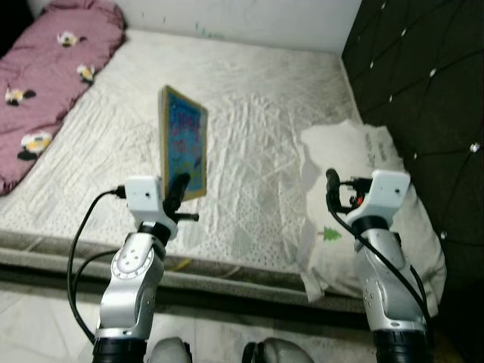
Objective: Clean up the room
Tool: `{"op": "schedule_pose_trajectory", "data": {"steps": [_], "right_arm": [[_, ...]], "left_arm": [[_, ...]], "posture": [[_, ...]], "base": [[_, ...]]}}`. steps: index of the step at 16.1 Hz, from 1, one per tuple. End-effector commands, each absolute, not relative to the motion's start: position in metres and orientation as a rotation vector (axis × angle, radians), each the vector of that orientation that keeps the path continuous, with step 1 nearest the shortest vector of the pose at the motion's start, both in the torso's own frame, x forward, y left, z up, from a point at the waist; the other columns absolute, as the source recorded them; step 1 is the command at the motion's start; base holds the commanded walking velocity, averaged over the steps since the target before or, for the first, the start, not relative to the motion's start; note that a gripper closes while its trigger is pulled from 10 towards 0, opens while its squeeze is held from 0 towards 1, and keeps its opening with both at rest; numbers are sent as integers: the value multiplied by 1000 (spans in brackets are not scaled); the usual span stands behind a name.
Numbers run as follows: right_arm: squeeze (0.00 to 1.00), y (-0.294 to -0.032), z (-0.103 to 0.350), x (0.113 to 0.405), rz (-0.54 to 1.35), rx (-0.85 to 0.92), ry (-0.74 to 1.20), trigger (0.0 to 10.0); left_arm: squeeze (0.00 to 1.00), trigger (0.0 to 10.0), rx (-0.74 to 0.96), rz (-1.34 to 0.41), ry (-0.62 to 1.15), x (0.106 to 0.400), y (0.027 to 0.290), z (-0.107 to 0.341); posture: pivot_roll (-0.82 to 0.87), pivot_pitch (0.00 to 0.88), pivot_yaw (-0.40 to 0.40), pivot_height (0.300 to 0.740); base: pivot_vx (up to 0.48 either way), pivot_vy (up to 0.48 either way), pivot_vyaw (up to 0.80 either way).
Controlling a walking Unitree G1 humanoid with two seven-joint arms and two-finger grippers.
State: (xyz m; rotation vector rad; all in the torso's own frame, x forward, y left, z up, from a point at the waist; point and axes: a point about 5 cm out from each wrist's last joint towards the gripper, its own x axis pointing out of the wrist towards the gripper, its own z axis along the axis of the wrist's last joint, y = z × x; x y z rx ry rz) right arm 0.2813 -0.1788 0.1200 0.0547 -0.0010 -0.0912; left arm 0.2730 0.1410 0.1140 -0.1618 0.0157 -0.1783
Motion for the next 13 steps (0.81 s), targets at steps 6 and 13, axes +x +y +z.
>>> {"op": "schedule_pose_trajectory", "data": {"steps": [6, 13], "right_arm": [[0, -180, 123, 283, -97, 58, -7, 10000], [0, -181, 125, 285, -102, 55, -7, 10000]], "left_arm": [[0, 10000, -167, -207, -53, 273, 141, 126], [0, 10000, -166, -205, -45, 274, 142, 126]], "posture": [[-16, 86, -80, 740], [-18, 107, -82, 740]], "base": [[230, 0, -227], [249, 0, 0]]}}
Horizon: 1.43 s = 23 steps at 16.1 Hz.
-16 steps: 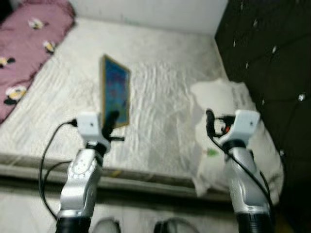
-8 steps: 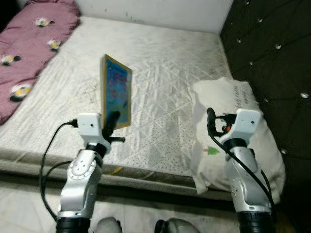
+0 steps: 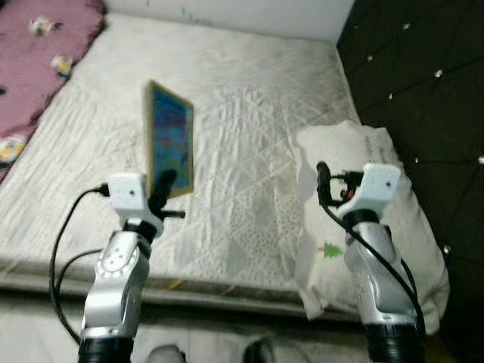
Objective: Clean up the room
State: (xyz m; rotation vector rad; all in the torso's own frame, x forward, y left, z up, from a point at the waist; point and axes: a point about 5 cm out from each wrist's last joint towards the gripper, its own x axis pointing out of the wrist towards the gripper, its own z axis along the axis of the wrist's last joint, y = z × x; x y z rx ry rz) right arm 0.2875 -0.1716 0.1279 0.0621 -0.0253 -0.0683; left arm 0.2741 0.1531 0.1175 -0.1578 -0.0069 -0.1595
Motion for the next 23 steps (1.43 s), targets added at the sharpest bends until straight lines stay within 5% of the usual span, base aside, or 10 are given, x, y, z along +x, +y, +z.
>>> {"op": "schedule_pose_trajectory", "data": {"steps": [1, 23], "right_arm": [[0, -181, 125, 285, -104, 54, -8, 10000], [0, -187, 120, 284, -146, 37, 20, 10000]], "left_arm": [[0, 10000, -166, -205, -36, 274, 142, 124], [0, 10000, -131, -55, 75, 265, 165, 100]], "posture": [[-18, 107, -82, 740], [-16, 98, -69, 740]], "base": [[0, 0, 0], [0, 0, -744]]}}
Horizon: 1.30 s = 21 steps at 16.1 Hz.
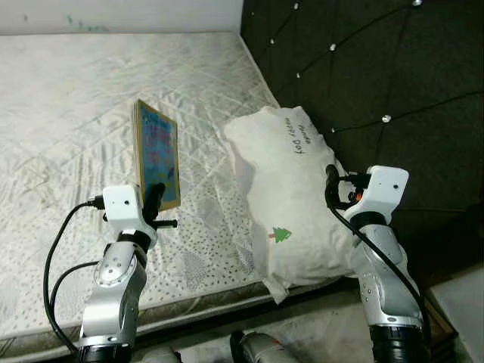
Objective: Clean up the room
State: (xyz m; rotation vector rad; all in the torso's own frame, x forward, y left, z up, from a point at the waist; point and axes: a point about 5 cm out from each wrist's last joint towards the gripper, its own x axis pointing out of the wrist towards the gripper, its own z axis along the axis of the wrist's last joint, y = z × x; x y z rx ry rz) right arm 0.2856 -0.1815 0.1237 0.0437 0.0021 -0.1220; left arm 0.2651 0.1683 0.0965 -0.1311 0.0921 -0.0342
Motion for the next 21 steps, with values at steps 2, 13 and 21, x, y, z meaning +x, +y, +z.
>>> {"op": "schedule_pose_trajectory", "data": {"steps": [2, 13, 21], "right_arm": [[0, -186, 121, 284, -141, 43, 16, 10000], [0, -180, 124, 285, -114, 82, -1, 10000], [0, -181, 123, 285, -111, 74, 0, 10000]], "left_arm": [[0, 10000, -143, -81, 68, 267, 161, 102], [0, 10000, -167, -128, 43, 271, 153, 109], [0, 10000, -174, -131, 35, 272, 151, 110]], "posture": [[-14, 95, -73, 740], [-16, 94, -75, 665], [-16, 92, -81, 627]], "base": [[0, 0, -747], [0, 0, 0], [0, 0, 0]]}}
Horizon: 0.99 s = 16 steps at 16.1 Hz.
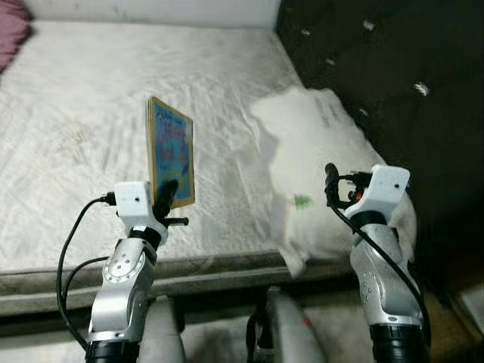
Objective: Clean up the room
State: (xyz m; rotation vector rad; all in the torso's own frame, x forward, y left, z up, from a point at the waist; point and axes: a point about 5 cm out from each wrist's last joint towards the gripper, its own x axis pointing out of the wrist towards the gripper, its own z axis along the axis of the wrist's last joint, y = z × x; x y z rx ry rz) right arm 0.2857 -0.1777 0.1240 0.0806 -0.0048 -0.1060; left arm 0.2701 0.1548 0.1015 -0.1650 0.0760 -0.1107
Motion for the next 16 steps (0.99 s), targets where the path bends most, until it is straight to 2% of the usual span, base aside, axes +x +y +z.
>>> {"op": "schedule_pose_trajectory", "data": {"steps": [1, 9, 16], "right_arm": [[0, -181, 123, 285, -110, 73, 0, 10000], [0, -180, 122, 284, -106, 77, 8, 10000], [0, -180, 123, 285, -101, 66, 6, 10000]], "left_arm": [[0, 10000, -178, -136, 36, 272, 151, 110], [0, 10000, -195, -173, 24, 270, 149, 112], [0, 10000, -203, -182, 18, 269, 148, 112]], "posture": [[-16, 92, -81, 627], [-15, 89, -83, 627], [-15, 86, -87, 627]], "base": [[0, 0, 0], [0, 0, 0], [279, 0, 0]]}}
